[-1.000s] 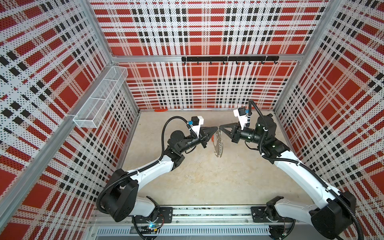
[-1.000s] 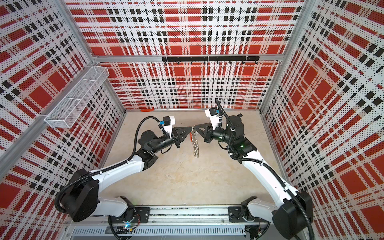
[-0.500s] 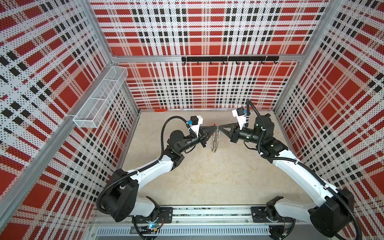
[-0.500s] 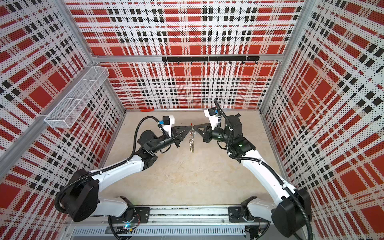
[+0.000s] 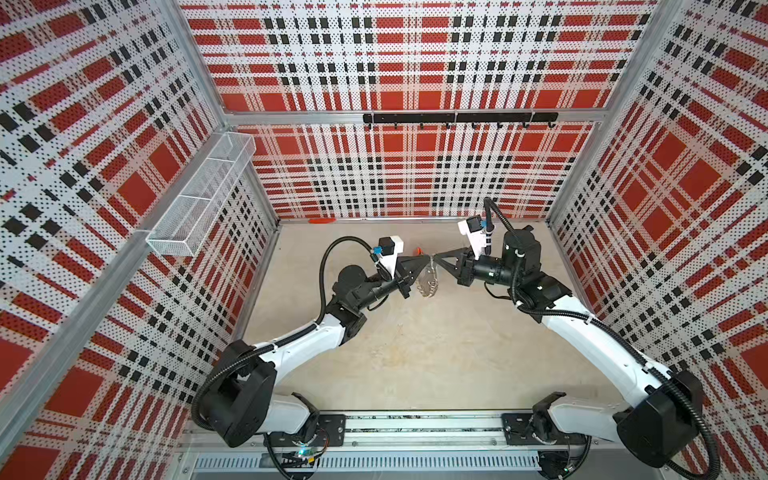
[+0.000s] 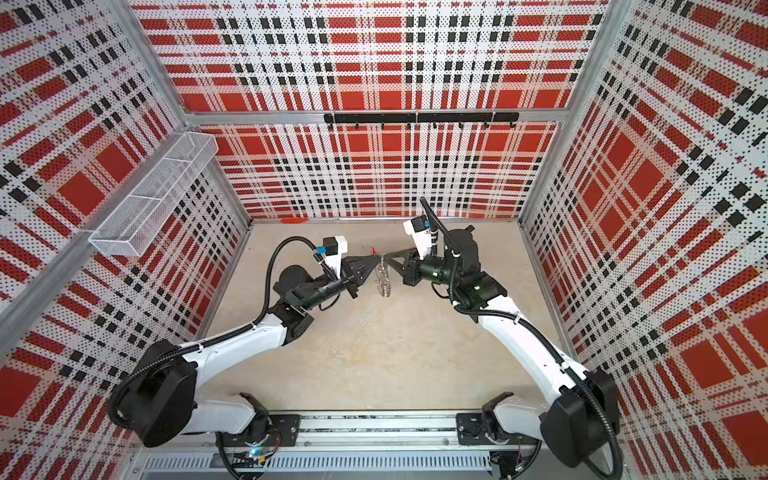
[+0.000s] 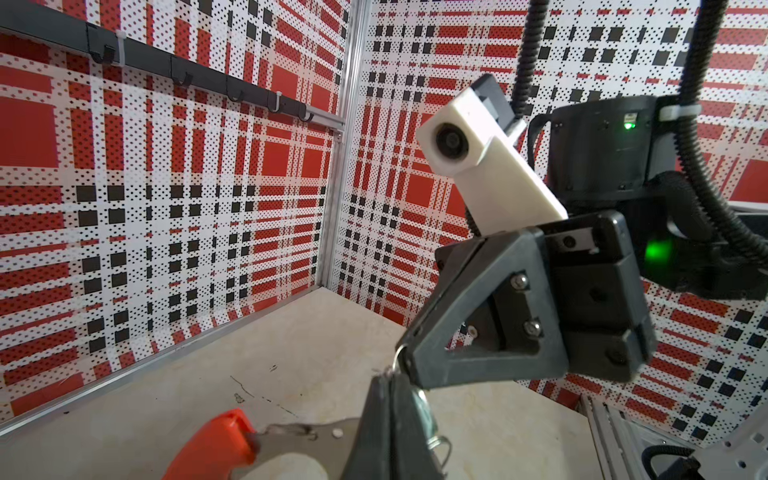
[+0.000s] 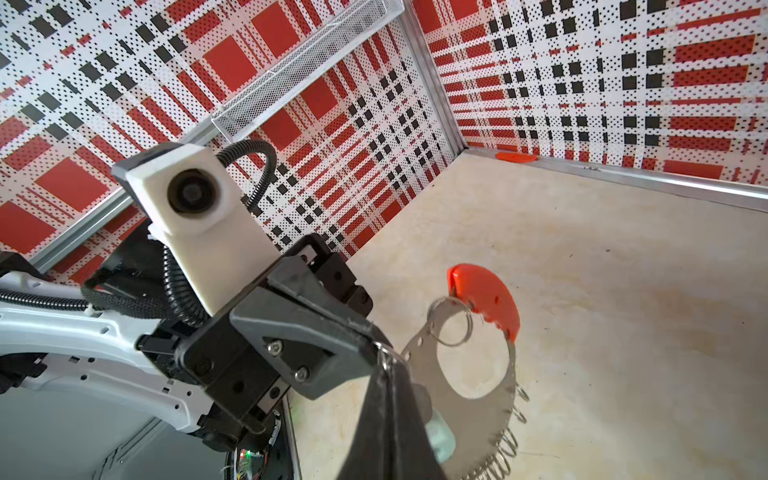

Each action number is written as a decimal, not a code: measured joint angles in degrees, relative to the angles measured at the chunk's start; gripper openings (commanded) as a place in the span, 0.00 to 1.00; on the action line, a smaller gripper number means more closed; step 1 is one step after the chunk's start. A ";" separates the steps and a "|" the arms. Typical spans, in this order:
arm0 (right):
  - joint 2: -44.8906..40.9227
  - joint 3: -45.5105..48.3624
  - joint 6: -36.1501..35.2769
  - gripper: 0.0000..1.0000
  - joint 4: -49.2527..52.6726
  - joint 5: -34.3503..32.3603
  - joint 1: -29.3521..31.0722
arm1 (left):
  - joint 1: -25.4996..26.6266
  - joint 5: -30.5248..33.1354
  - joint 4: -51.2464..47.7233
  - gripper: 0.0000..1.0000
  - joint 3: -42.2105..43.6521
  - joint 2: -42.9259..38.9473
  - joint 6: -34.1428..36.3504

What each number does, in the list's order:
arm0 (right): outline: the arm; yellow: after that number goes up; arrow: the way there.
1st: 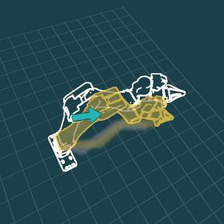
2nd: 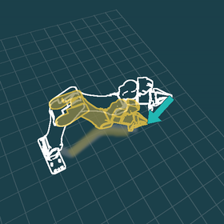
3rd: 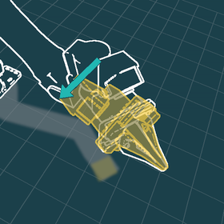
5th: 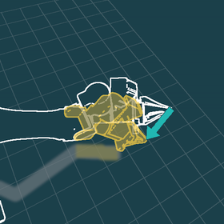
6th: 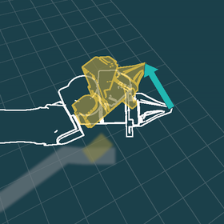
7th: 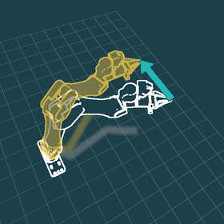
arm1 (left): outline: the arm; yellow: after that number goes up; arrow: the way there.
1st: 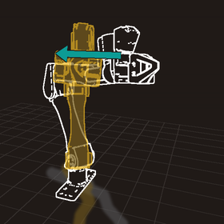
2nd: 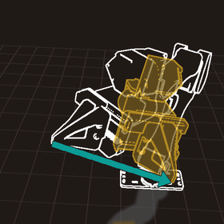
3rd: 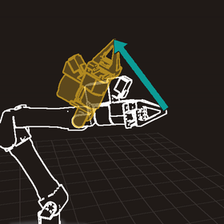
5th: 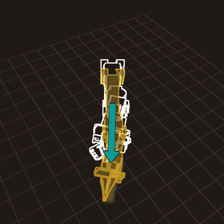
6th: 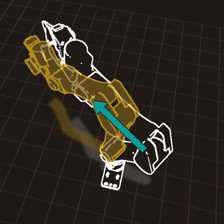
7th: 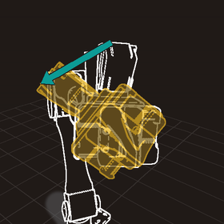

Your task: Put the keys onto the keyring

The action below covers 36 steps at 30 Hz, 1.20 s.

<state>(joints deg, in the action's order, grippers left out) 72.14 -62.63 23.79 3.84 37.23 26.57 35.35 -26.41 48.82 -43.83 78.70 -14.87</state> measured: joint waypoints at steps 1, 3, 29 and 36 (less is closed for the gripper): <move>0.22 -0.11 0.11 0.00 0.61 0.09 0.00 | 0.00 -0.02 0.39 0.00 0.00 -0.22 0.20; 0.55 -0.31 0.55 0.00 0.90 0.55 0.00 | -0.02 0.04 0.37 0.00 0.11 -0.52 0.76; -3.82 0.57 3.50 0.00 1.36 -0.33 -0.59 | 0.92 -1.64 5.27 0.00 0.20 -0.33 -0.35; -7.02 1.31 2.19 0.00 1.38 -1.49 -0.59 | 1.07 -1.57 5.88 0.00 0.17 0.07 -0.83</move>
<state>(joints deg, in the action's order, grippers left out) 65.12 -61.32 25.98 5.21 35.75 25.98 36.42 -27.99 54.70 -43.66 78.76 -15.70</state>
